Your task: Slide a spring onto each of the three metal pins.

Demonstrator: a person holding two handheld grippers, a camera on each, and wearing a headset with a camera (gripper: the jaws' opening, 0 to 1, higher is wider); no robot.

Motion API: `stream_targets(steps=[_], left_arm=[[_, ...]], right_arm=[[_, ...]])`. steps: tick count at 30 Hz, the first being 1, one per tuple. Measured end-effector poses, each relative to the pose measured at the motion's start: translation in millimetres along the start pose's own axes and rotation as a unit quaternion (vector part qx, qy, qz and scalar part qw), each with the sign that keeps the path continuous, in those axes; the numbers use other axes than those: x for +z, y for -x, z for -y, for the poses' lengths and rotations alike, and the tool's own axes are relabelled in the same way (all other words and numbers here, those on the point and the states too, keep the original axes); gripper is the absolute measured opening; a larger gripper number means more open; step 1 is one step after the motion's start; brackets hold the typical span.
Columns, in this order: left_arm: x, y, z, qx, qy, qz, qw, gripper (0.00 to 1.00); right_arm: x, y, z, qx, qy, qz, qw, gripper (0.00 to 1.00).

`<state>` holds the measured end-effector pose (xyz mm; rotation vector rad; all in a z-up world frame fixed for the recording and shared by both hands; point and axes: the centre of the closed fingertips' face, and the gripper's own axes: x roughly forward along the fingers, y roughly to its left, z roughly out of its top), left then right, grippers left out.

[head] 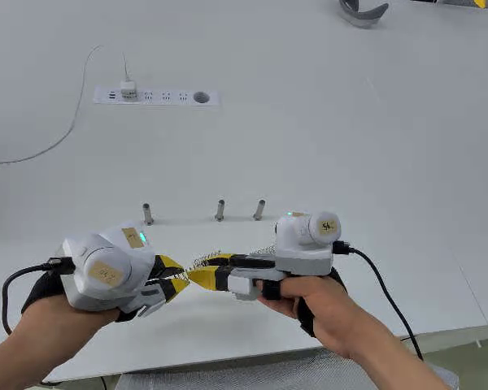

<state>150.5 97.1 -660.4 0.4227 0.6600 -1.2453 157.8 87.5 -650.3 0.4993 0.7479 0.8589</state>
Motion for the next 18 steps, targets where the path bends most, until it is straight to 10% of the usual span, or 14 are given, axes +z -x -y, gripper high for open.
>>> stream_targets(steps=[18], left_arm=[[13.5,-4.8,7.7,-0.034,-0.019,0.024,0.9989,0.09]], right_arm=[[9.5,11.0,-9.8,0.006,0.04,-0.03,0.9987,0.12]])
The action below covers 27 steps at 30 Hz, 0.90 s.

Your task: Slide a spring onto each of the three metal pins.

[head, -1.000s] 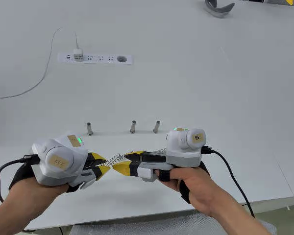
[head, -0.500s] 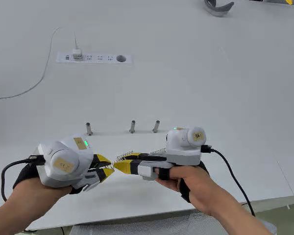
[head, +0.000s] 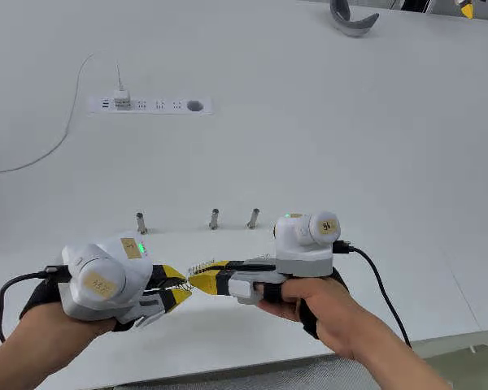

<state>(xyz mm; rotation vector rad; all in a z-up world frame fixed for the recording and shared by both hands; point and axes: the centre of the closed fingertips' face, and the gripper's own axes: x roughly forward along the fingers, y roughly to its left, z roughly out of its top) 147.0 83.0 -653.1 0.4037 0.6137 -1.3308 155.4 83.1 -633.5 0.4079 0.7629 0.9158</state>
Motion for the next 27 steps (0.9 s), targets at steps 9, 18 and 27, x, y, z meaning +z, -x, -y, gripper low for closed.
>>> stream_targets(steps=[9,18,27], left_arm=[[13.0,-1.6,3.7,-0.017,-0.004,0.022,0.9996,0.09],[22.0,-3.2,7.2,-0.027,0.012,0.049,0.9984,0.09],[28.4,-6.1,12.2,-0.042,0.006,0.059,0.9973,0.09]], right_arm=[[6.9,4.6,-10.0,-0.017,0.148,-0.086,0.9851,0.12],[5.1,7.7,-10.7,-0.01,0.233,-0.147,0.9612,0.13],[-2.0,13.5,-9.6,0.011,0.278,-0.197,0.9403,0.14]])
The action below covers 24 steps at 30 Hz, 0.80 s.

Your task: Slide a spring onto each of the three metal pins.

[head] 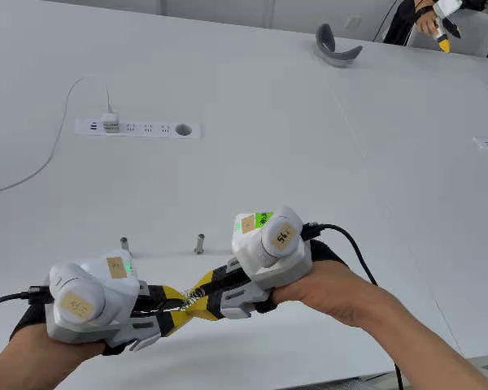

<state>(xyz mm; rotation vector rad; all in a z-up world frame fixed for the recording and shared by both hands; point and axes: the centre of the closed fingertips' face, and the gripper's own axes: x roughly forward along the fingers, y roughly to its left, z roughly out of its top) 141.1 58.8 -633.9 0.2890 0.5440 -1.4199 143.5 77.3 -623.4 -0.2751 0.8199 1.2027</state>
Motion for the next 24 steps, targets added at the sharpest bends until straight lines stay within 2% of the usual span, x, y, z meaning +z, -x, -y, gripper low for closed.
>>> stream_targets(steps=[4,10,15,18,22,24], left_arm=[[0.3,-0.3,7.1,-0.015,-0.023,-0.003,0.9996,0.09],[-0.3,-0.3,15.0,-0.034,-0.04,-0.006,0.9986,0.09],[-1.0,0.7,19.2,-0.045,-0.037,-0.002,0.9983,0.09],[-4.2,0.4,21.3,-0.05,-0.034,0.001,0.9982,0.1],[-11.5,-0.5,21.9,-0.052,-0.013,0.008,0.9985,0.1],[-15.3,-0.9,19.4,-0.043,-0.01,0.009,0.999,0.1]], right_arm=[[-2.9,1.0,-7.0,0.029,0.024,-0.017,0.9992,0.13],[-5.8,1.1,-17.1,0.064,0.066,-0.046,0.9947,0.13],[-8.0,0.5,-21.9,0.08,0.085,-0.065,0.991,0.13],[-10.7,-1.0,-25.5,0.087,0.113,-0.075,0.987,0.12],[-15.2,-7.2,-24.8,0.093,0.104,-0.083,0.9867,0.12],[-16.6,-11.1,-22.9,0.089,0.103,-0.085,0.987,0.12]])
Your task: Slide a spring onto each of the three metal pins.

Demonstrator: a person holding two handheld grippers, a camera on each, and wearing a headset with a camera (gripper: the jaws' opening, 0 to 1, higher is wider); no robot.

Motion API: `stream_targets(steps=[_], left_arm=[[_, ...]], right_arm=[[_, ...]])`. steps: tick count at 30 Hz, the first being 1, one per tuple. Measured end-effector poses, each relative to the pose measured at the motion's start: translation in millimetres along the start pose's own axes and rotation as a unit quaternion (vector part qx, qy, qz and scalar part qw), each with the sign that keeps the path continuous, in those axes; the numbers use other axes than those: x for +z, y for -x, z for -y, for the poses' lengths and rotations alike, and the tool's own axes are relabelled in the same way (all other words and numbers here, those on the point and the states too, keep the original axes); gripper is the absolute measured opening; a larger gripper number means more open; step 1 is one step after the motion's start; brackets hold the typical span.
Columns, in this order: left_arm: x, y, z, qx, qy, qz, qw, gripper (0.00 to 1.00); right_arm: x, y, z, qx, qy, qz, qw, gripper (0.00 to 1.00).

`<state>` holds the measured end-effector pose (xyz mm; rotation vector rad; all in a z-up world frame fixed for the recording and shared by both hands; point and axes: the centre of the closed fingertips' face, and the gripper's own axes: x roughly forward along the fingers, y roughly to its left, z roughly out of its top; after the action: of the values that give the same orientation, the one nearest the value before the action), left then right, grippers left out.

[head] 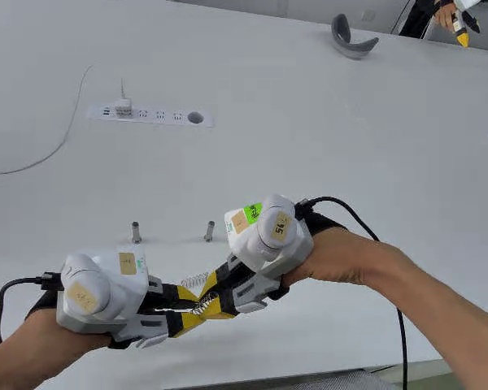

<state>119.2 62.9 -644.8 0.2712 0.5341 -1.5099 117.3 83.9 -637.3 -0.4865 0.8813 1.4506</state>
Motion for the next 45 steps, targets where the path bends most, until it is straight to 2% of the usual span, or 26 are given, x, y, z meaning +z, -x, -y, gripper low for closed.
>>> stream_targets(steps=[5,12,14,19,22,25,33,36,45], left_arm=[[-9.5,2.1,-2.5,0.011,0.014,0.0,0.9998,0.12],[-32.0,11.8,-9.3,0.036,0.044,-0.012,0.9983,0.14],[-38.6,15.7,-12.8,0.044,0.066,-0.009,0.9968,0.14],[-51.5,25.8,-22.8,0.074,0.086,-0.01,0.9935,0.16],[-57.1,30.0,-25.9,0.081,0.102,-0.008,0.9915,0.15],[-64.5,33.6,-30.1,0.095,0.109,-0.015,0.9894,0.17],[-76.8,49.5,-50.7,0.148,0.14,-0.01,0.979,0.23],[-79.0,56.1,-59.3,0.167,0.147,-0.005,0.9749,0.24],[-85.4,70.1,-79.5,0.207,0.174,0.006,0.9629,0.31]], right_arm=[[0.9,-7.7,0.7,0.0,-0.004,-0.001,1.0,0.12],[1.6,-12.6,5.2,-0.01,-0.019,0.007,0.9997,0.12],[0.0,-14.0,4.8,-0.01,-0.016,0.007,0.9998,0.12],[-7.6,-17.7,10.6,-0.023,-0.031,0.0,0.9993,0.12],[-11.7,-18.7,15.8,-0.035,-0.034,-0.006,0.9988,0.12],[-14.8,-19.9,17.4,-0.038,-0.03,-0.013,0.9987,0.12],[-23.6,-23.6,35.1,-0.06,-0.044,-0.031,0.9967,0.12],[-25.1,-24.1,43.0,-0.071,-0.035,-0.04,0.9961,0.12],[-22.3,-31.4,59.5,-0.074,-0.029,-0.051,0.9955,0.12]])
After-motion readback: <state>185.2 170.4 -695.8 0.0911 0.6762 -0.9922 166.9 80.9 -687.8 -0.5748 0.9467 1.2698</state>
